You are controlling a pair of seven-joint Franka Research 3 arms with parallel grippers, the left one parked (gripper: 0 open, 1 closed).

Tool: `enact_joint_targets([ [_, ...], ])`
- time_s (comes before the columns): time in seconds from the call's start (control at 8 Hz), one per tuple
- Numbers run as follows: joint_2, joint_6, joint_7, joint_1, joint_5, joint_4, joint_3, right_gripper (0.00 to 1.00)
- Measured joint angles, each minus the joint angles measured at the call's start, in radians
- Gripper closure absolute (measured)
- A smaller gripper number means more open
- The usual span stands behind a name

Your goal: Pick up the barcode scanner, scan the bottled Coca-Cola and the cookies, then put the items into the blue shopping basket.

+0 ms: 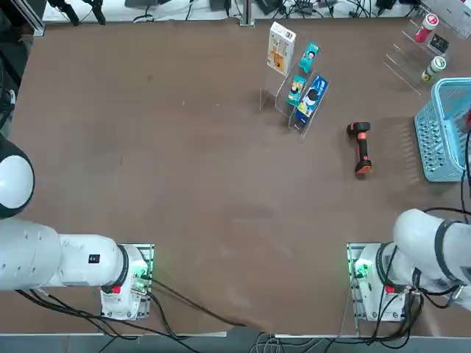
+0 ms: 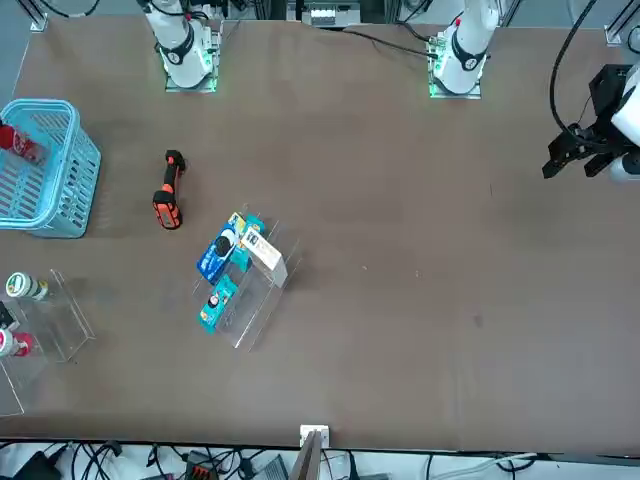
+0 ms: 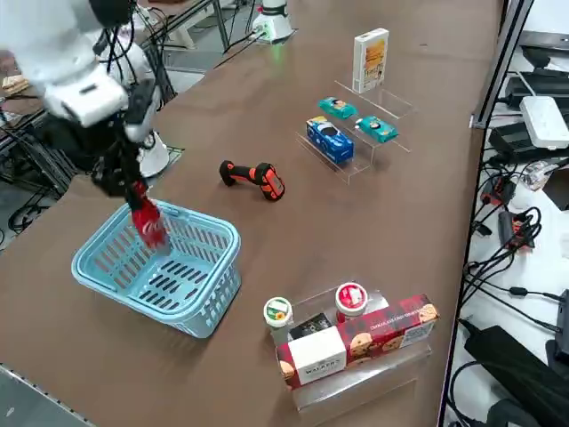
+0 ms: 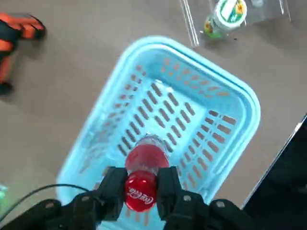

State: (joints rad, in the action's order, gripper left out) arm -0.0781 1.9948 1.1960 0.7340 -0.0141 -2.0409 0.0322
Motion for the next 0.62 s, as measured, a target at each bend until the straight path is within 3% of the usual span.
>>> enact_joint_targets([
  [0.38, 0.15, 0.168, 0.129, 0.045, 0.112, -0.025, 0.002, 0.62],
  [0.62, 0.237, 0.231, 0.149, 0.046, 0.128, -0.02, 0.005, 0.62],
])
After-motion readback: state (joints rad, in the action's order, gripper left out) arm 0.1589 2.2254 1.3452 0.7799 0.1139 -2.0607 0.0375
